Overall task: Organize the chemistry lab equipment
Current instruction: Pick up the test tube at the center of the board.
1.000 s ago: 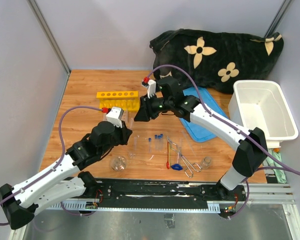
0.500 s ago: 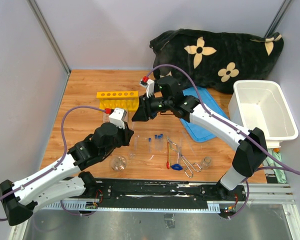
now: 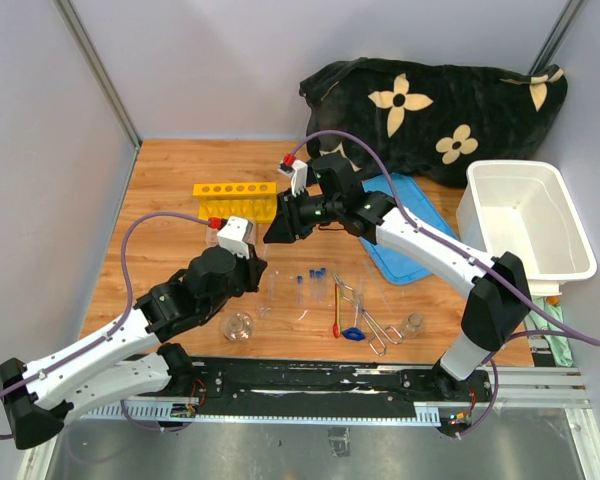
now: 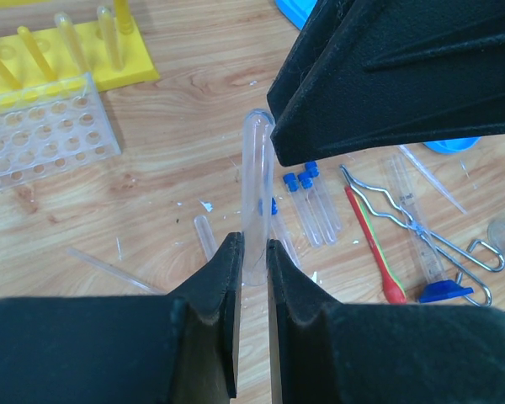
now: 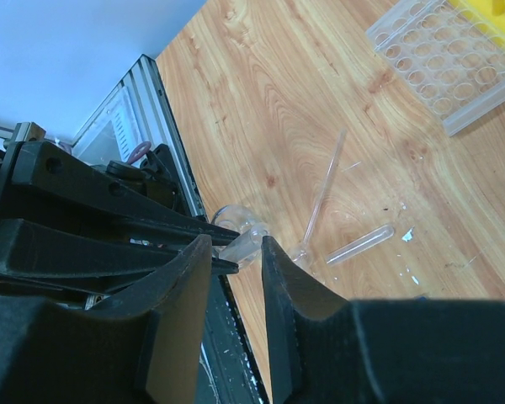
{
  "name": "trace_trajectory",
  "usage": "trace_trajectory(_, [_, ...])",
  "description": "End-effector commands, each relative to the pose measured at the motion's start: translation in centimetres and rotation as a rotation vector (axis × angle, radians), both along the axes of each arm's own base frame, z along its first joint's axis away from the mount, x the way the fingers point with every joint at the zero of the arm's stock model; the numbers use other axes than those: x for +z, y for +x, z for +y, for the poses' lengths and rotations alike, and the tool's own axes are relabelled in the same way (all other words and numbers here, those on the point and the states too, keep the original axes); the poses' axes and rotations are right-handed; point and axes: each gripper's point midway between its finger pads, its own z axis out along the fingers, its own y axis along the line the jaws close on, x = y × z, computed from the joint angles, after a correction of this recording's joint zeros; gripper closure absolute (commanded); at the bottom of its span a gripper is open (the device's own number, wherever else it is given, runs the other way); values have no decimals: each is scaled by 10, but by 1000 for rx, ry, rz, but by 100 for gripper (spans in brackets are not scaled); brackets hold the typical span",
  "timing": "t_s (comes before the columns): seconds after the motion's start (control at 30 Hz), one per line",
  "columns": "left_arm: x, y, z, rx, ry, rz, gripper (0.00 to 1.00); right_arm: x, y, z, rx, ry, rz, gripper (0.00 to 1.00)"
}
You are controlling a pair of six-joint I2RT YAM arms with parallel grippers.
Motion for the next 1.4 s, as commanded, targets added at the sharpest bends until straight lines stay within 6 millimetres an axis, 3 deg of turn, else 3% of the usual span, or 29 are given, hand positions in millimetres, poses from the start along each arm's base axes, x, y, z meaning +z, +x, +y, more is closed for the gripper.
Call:
trace_trajectory(0.0, [30, 1, -7, -9, -70, -60, 99, -6, -1, 5, 6, -9, -14, 68])
trace_trajectory(1.17, [36, -5, -10, -18, -74, -77, 99, -2, 3, -1, -27, -27, -47, 69])
trace_trajectory(1.37, [35, -4, -7, -6, -65, -81, 99, 0, -4, 3, 9, 0, -21, 76])
